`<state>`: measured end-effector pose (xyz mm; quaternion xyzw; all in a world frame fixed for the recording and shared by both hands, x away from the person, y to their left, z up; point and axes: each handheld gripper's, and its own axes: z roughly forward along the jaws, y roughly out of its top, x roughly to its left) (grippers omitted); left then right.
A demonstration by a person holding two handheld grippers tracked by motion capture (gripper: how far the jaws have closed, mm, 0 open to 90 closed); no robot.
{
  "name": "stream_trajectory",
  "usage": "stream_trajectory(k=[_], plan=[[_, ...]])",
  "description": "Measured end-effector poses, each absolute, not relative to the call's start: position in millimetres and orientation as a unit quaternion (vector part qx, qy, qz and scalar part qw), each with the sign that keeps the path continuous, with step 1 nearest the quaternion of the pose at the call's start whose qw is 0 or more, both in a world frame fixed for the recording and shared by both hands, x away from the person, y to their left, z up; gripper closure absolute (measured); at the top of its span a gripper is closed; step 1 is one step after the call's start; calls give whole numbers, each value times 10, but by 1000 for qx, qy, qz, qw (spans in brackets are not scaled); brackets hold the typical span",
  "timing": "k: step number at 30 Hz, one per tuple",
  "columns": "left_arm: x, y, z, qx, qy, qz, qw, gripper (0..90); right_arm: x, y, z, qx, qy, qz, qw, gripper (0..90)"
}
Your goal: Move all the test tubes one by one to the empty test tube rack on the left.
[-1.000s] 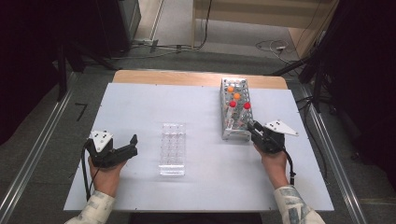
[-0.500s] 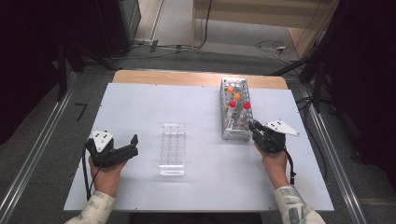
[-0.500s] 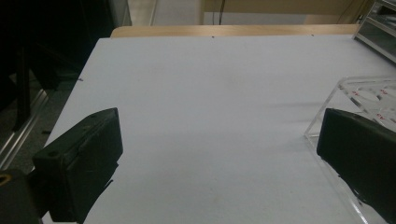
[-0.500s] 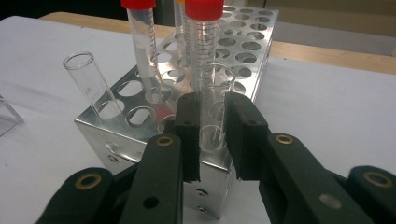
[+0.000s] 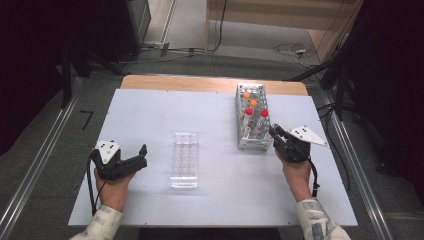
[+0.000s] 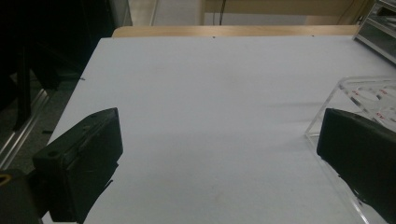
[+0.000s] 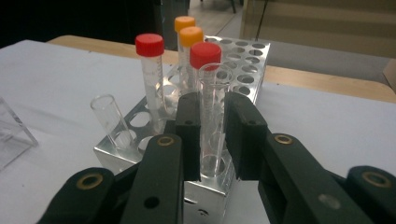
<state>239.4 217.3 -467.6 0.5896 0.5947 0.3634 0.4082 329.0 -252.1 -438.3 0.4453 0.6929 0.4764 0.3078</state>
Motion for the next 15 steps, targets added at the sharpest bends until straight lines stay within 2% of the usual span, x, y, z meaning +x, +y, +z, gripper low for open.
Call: stream_trajectory(k=[15], plan=[[2380, 2183, -4667, 587, 594, 366, 411, 12, 3183, -2559, -4222, 439, 682, 498, 307, 735]])
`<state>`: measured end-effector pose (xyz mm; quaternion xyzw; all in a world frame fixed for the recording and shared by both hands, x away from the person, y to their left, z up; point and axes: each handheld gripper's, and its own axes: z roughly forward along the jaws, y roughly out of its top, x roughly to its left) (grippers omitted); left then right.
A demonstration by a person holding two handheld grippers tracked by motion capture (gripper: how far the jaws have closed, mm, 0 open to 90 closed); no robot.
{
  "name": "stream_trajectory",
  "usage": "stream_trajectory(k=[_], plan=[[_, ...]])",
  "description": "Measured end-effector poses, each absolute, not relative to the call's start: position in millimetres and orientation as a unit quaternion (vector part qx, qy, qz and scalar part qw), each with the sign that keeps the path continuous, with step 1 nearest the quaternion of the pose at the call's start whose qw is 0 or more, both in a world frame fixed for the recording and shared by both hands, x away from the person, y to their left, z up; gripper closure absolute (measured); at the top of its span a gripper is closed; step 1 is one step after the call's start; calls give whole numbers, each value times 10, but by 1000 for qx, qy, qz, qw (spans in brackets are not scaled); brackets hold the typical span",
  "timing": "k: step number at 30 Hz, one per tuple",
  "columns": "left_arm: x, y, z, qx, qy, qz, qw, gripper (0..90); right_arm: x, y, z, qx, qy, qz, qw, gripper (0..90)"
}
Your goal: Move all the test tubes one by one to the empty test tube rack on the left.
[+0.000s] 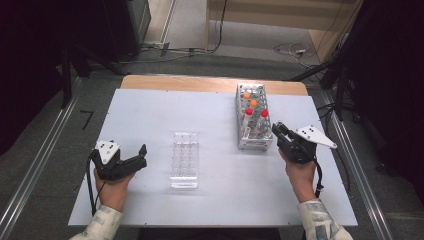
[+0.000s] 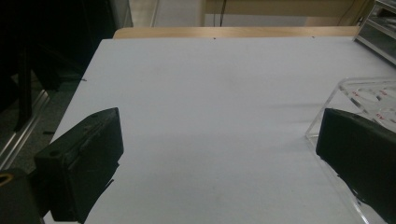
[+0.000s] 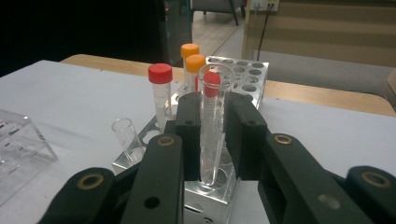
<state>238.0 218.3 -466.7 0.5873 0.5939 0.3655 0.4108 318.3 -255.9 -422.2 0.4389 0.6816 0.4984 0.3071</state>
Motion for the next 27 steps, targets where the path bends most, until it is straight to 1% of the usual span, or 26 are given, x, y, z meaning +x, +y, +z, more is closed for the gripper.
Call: stream_trajectory(k=[15, 27], plan=[[2332, 2174, -4633, 579, 593, 373, 417, 14, 3011, -2526, -4196, 424, 695, 503, 290, 735], [2280, 2117, -4553, 580, 585, 360, 438, 27, 2813, -2470, -4218, 410, 710, 501, 278, 736]])
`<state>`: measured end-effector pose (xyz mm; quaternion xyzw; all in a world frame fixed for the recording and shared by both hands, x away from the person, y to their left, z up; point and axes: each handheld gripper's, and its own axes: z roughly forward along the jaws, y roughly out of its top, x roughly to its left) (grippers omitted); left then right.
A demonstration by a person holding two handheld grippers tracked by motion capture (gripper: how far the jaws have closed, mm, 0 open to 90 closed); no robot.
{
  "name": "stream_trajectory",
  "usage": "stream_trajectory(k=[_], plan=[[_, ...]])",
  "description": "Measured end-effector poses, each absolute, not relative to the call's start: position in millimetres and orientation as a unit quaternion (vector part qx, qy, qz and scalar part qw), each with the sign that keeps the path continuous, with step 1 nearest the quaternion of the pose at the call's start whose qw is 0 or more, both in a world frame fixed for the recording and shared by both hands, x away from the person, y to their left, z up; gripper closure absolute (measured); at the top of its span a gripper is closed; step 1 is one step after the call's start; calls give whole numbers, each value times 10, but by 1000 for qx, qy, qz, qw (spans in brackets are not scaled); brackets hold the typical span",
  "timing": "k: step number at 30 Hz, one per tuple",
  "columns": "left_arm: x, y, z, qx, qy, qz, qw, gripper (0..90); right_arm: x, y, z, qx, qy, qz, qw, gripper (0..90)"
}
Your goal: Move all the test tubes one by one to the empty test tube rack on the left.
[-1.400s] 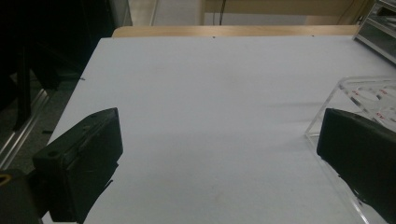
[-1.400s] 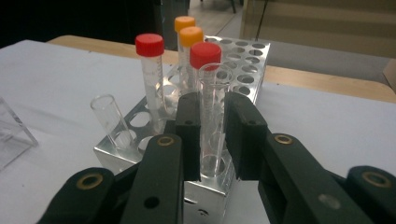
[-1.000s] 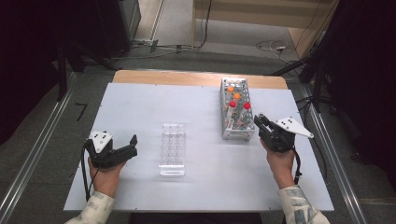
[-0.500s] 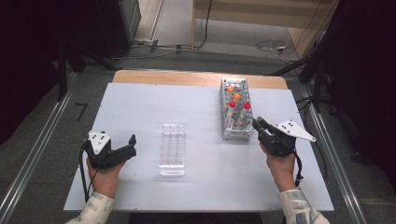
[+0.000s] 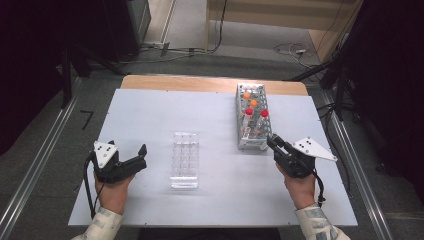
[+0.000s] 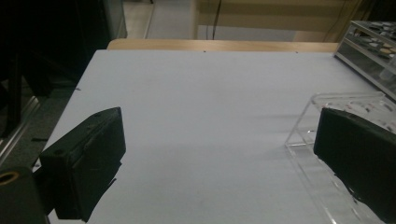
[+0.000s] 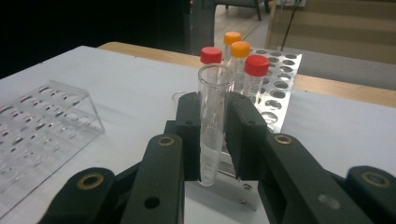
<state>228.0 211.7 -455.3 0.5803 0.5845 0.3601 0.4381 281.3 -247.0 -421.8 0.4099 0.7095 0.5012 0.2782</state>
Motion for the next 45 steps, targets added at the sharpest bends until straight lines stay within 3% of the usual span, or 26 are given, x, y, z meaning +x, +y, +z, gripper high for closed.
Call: stream_trajectory(k=[22, 35, 45], plan=[[2256, 1550, -4332, 627, 515, 309, 496, 78, 2678, -2043, -4352, 359, 753, 501, 231, 735], [2310, 1187, -4266, 665, 476, 286, 500, 80, 2652, -1797, -4430, 340, 770, 495, 216, 735], [2316, 839, -4194, 700, 423, 270, 507, 148, 2614, -1604, -4463, 320, 782, 493, 206, 735]])
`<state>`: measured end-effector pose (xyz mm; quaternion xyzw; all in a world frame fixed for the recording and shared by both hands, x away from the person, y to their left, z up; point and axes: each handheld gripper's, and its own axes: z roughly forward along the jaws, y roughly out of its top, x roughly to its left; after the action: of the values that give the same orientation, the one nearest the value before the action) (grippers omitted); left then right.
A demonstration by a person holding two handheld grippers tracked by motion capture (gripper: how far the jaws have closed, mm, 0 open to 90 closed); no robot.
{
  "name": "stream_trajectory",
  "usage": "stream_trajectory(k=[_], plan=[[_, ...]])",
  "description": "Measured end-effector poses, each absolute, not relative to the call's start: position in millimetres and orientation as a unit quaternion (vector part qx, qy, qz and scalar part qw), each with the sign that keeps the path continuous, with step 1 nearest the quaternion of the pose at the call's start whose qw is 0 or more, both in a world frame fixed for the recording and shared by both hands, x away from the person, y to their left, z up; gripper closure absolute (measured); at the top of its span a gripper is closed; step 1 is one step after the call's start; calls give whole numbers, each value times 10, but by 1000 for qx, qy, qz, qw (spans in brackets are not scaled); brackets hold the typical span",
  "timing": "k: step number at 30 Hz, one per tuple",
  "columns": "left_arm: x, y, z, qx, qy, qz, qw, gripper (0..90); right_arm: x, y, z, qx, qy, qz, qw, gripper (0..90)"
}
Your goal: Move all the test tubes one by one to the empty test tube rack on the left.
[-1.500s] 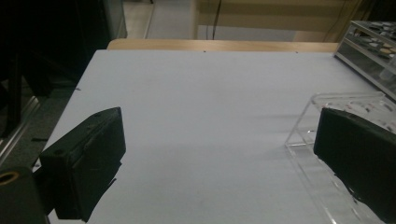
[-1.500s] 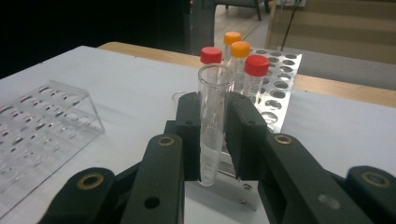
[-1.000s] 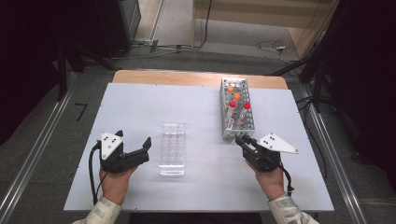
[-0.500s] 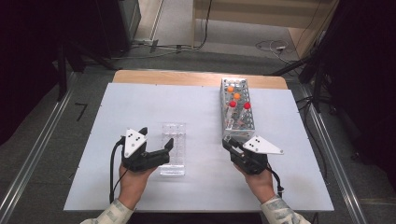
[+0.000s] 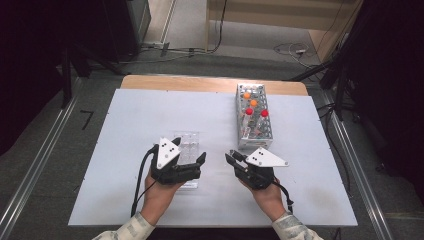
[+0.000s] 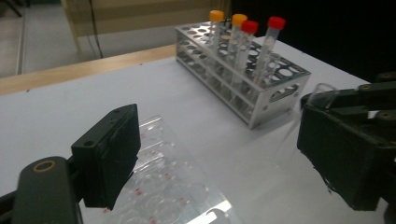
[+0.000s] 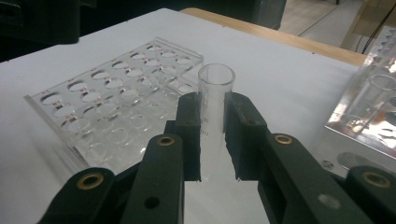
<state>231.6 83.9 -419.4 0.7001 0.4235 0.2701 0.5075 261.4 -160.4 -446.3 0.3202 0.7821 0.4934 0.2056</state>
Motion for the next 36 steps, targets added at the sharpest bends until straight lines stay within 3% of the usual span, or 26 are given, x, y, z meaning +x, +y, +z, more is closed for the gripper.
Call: stream_trajectory(k=[7, 17, 22, 28, 36], plan=[[2349, 646, -4131, 716, 402, 242, 517, 220, 2565, -1427, -4485, 308, 790, 488, 208, 735], [2423, 501, -4162, 745, 375, 200, 513, 525, 2533, -1335, -4502, 299, 793, 483, 218, 735], [2474, 457, -4191, 751, 374, 185, 512, 614, 2522, -1326, -4500, 297, 794, 483, 219, 735], [2490, 447, -4203, 755, 372, 177, 511, 703, 2518, -1328, -4495, 297, 794, 483, 221, 735], [2509, 453, -4217, 755, 375, 169, 510, 743, 2516, -1320, -4497, 295, 794, 482, 223, 735]])
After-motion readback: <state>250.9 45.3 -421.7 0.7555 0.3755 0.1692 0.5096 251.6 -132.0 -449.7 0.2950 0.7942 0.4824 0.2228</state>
